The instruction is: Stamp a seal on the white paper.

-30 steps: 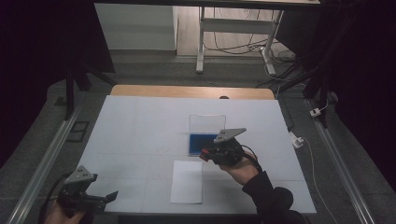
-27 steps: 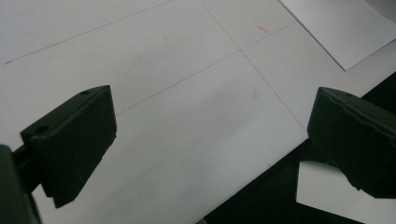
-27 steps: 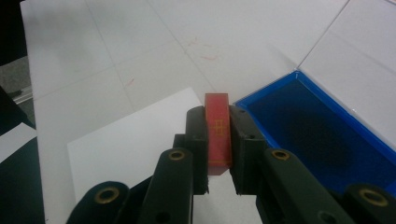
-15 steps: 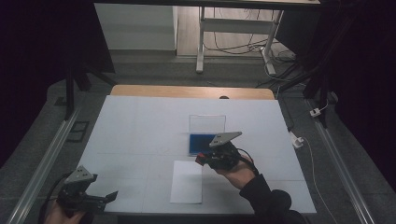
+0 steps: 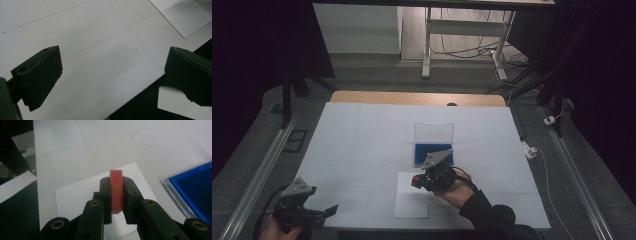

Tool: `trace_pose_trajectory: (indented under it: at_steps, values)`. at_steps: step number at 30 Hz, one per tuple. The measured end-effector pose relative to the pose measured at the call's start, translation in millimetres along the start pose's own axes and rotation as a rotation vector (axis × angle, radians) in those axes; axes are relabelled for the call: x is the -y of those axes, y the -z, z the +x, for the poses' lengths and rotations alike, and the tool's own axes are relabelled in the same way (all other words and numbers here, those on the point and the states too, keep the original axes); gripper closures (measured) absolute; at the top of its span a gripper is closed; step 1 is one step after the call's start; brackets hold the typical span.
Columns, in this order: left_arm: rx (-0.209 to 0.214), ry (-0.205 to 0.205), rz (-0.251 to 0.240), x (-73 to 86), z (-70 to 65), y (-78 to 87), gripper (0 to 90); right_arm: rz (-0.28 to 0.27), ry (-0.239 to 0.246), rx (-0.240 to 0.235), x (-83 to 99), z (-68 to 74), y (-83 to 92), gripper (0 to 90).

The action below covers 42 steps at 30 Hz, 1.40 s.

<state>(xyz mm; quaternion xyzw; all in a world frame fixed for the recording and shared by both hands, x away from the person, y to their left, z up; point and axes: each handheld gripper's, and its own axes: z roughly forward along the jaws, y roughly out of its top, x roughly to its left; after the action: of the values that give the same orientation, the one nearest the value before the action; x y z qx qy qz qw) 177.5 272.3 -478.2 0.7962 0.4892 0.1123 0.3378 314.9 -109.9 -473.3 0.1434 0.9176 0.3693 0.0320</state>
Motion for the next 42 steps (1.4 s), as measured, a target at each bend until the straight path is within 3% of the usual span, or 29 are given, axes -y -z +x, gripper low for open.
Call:
trace_pose_trajectory:
  at_steps: [14, 25, 32, 42]
  values:
    - [0.000, -0.002, -0.001, 0.1, -0.1, 0.1, 1.7, 0.083, 0.068, 0.004, 5.1, 8.8, -25.9, 79.3]
    - [-0.001, -0.003, -0.001, 0.1, -0.4, -0.1, 1.7, 0.093, 0.075, 0.013, 10.8, 7.3, -34.2, 79.3]
    - [-0.002, -0.006, 0.007, -0.4, -0.8, -0.7, 1.8, 0.070, 0.041, 0.002, 15.1, 5.5, -34.9, 79.9]
    - [-0.004, -0.007, 0.013, -1.1, -0.9, -1.6, 1.8, 0.073, 0.086, 0.049, 15.6, 14.6, -35.7, 80.2]
